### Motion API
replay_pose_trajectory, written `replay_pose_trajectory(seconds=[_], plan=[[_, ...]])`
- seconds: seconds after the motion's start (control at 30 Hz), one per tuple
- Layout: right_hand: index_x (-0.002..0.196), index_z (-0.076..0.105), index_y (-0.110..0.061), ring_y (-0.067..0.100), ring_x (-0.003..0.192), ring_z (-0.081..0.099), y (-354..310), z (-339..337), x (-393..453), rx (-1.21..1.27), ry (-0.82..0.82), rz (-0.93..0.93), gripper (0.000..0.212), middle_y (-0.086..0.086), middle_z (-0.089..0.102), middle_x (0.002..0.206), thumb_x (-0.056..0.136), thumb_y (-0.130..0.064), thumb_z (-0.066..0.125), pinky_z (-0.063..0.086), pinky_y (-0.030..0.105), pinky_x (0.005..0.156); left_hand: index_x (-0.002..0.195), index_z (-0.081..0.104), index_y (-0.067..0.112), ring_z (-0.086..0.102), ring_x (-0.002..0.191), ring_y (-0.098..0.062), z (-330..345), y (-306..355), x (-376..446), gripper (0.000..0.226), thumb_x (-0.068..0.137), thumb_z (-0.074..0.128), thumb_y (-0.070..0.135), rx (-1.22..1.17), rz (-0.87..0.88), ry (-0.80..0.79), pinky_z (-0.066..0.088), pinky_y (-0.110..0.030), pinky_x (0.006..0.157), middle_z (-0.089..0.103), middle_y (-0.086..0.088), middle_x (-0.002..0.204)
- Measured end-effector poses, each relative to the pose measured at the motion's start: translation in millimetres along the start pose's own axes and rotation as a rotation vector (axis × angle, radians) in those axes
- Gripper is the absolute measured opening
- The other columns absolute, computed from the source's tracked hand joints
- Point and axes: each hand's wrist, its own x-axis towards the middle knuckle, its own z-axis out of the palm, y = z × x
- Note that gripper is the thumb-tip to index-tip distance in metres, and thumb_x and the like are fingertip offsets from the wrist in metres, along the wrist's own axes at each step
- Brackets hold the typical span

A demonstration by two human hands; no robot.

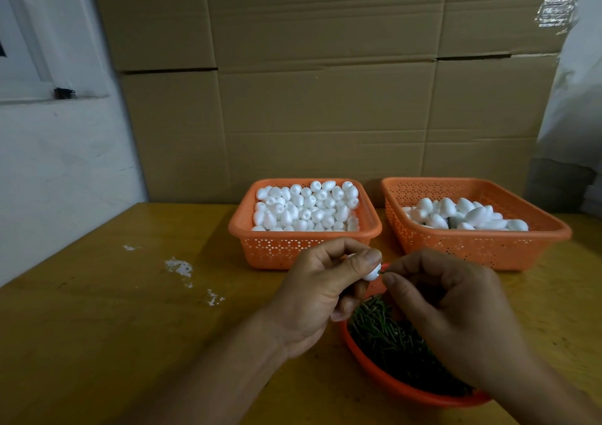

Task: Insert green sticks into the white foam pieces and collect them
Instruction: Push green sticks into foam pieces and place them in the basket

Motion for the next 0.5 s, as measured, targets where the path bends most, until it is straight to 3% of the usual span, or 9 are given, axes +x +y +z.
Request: replay_pose_trajectory(seconds=[0.2,0.5], plan=[[0.079,0.071,-0.034,0.004,0.053,0.067,-1.4,1.5,0.3,0.001,0.006,0.018,0.006,-0.020,0.070,0.062,0.082,-0.032,0.066,0.050,0.019,0.046,0.096,0.070,0.012,0.041,0.045,-0.007,-1.2,-2.1,1.8,0.022,0.085,0.072,0.031,-0.022,-0.014,0.003,0.027,-0.018,0.039,0.054,0.003,0.063],[0.083,0.072,-0.031,0.008,0.057,0.069,-1.0,2.4,-0.7,-0.004,0.021,-0.018,0.004,-0.014,0.071,0.067,0.081,-0.033,0.069,0.056,0.038,0.052,0.094,0.069,0.013,0.040,0.046,-0.008,-0.8,-2.5,2.1,0.019,0.084,0.072,0.029,-0.039,-0.005,-0.001,0.027,-0.018,0.040,0.052,0.000,0.066]])
